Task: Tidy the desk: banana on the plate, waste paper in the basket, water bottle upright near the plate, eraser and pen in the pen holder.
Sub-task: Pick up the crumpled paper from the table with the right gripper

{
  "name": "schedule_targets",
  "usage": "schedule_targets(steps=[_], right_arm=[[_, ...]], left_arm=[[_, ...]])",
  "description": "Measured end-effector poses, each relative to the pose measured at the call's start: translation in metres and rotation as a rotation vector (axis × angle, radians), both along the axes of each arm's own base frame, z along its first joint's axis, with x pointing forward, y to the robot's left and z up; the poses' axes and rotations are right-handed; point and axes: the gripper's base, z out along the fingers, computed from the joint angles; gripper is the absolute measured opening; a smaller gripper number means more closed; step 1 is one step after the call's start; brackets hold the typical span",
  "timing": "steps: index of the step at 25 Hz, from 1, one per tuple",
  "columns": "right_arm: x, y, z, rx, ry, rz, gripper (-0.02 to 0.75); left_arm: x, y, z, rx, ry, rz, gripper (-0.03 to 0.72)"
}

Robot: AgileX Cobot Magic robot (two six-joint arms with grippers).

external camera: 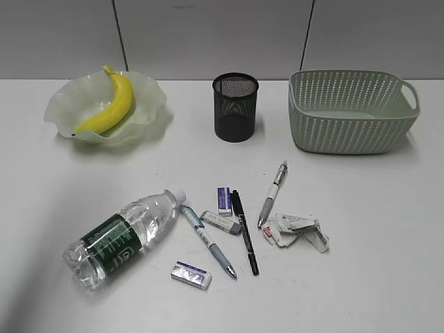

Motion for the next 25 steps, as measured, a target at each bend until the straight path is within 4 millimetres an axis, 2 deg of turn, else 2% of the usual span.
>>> schedule_targets(steps=[3, 6, 9, 13, 17, 20, 22, 25], right_arm=[[0.0, 0.0, 0.0, 0.0, 0.0, 0.0, 0.349], [0.0, 0.0, 0.0, 0.0, 0.0, 0.0, 0.349], [0.0, 0.0, 0.0, 0.0, 0.0, 0.0, 0.349], [0.0, 0.001, 0.0, 0.008, 0.0, 0.006, 0.349], [0.0, 0.006, 0.0, 0.038, 0.001, 0.054, 0.349], [0.004, 0.01, 0.004, 0.027, 0.005, 0.101, 0.349], [0.013, 0.012, 0.01, -0.002, 0.014, 0.136, 0.349], [0.039, 0.019, 0.019, -0.049, 0.059, 0.233, 0.349]], left_arm=[[-0.04, 0.006, -0.003, -0.01, -0.007, 0.011, 0.43], [-0.081, 0.013, -0.025, -0.014, 0.013, 0.02, 0.43], [-0.127, 0.02, -0.045, -0.023, -0.049, 0.025, 0.429], [-0.17, 0.03, -0.075, -0.002, -0.108, 0.038, 0.429], [-0.203, 0.04, -0.093, 0.02, -0.181, 0.08, 0.429], [-0.221, 0.043, -0.103, 0.001, -0.229, 0.091, 0.429], [-0.23, 0.044, -0.105, -0.008, -0.264, 0.094, 0.429], [-0.241, 0.046, -0.105, -0.022, -0.329, 0.095, 0.429]])
